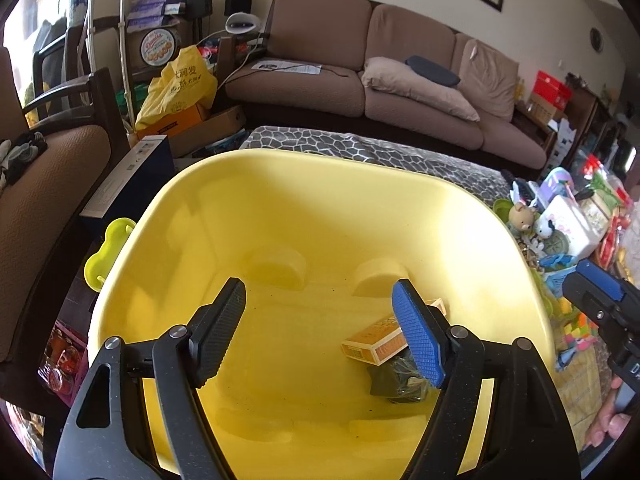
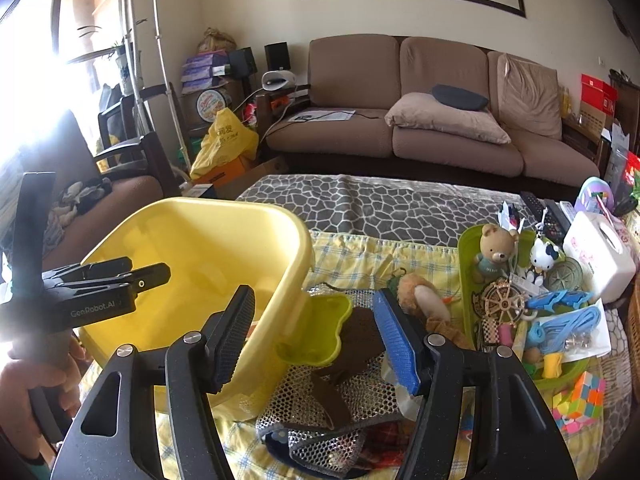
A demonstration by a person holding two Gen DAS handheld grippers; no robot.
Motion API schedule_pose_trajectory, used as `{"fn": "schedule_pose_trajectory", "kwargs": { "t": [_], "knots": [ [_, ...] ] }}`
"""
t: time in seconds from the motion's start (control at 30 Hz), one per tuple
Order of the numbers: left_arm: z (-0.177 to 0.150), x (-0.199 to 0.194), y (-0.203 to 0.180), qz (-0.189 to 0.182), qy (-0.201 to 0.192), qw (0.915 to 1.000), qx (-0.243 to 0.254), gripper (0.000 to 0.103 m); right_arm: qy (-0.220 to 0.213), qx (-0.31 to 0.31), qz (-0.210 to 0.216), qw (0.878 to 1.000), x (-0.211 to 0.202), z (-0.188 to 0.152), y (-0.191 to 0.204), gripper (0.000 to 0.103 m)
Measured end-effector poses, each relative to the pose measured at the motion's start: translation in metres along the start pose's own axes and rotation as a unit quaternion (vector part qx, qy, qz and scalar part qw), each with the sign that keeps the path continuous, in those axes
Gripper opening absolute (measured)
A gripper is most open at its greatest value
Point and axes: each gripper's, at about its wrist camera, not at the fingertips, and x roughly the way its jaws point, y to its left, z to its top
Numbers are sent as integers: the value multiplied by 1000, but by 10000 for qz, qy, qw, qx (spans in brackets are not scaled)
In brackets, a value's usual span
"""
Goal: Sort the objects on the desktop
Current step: 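Open the left tool to drop the orange card box into the tub, then move both open tools back over the table items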
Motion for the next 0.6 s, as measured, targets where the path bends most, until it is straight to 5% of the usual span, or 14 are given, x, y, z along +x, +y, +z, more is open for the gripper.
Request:
{"fn": "schedule_pose_trajectory", "kwargs": {
  "t": [0.33,0.6],
  "knots": [
    [-6,-27,-45,-586,-422,9966,409,102,32,227,-326,9992,-10,-6,-43,84],
    [-15,-32,-92,-859,-455,9910,921,103,202,411,-584,9972,-16,-15,-84,87]
  ]
}}
